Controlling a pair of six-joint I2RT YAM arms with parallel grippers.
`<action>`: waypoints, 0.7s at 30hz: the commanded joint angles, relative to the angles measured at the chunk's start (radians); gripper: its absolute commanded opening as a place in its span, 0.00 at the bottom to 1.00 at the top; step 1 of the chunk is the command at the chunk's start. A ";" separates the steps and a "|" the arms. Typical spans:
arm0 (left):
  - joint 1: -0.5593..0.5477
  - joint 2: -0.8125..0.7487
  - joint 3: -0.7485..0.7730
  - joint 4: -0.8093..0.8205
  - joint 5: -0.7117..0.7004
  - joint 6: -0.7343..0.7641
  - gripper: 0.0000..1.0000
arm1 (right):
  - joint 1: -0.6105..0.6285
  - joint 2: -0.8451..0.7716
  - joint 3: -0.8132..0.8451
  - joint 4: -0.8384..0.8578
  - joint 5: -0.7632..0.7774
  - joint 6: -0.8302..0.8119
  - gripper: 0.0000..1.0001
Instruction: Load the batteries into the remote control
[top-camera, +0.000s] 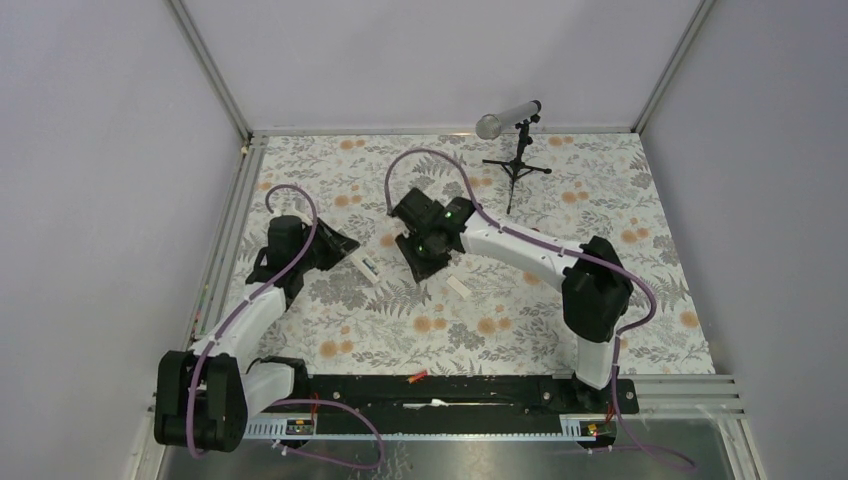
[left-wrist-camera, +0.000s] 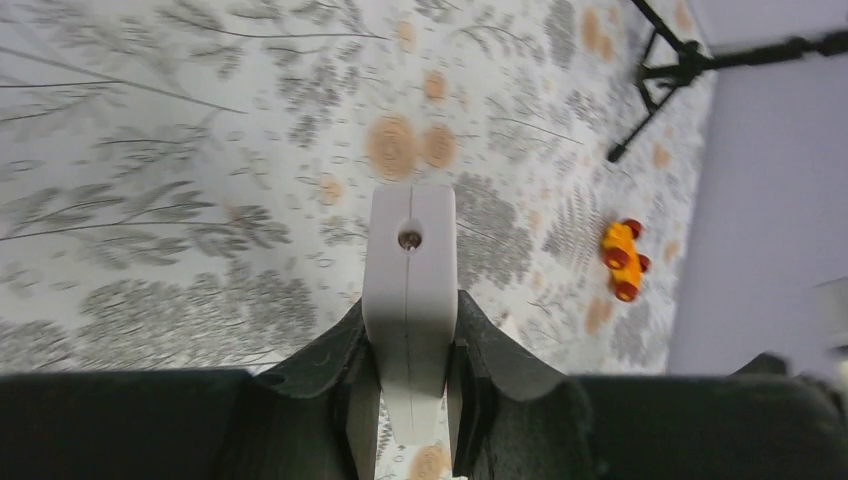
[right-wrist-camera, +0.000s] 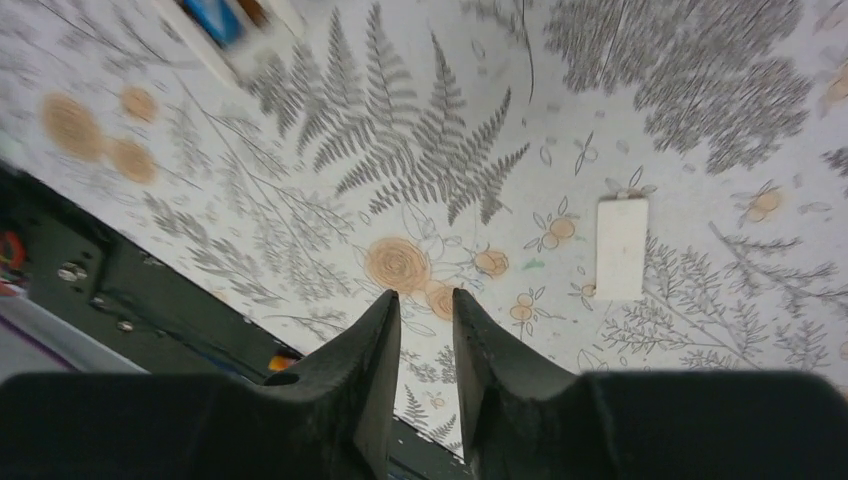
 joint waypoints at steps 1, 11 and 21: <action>0.012 -0.081 0.074 -0.179 -0.191 0.065 0.00 | 0.063 -0.089 -0.194 0.140 0.005 -0.034 0.36; 0.056 -0.153 0.106 -0.306 -0.242 0.111 0.00 | 0.259 -0.364 -0.625 0.411 -0.174 -0.198 0.48; 0.067 -0.197 0.080 -0.325 -0.212 0.113 0.00 | 0.420 -0.403 -0.739 0.422 -0.193 -0.265 0.46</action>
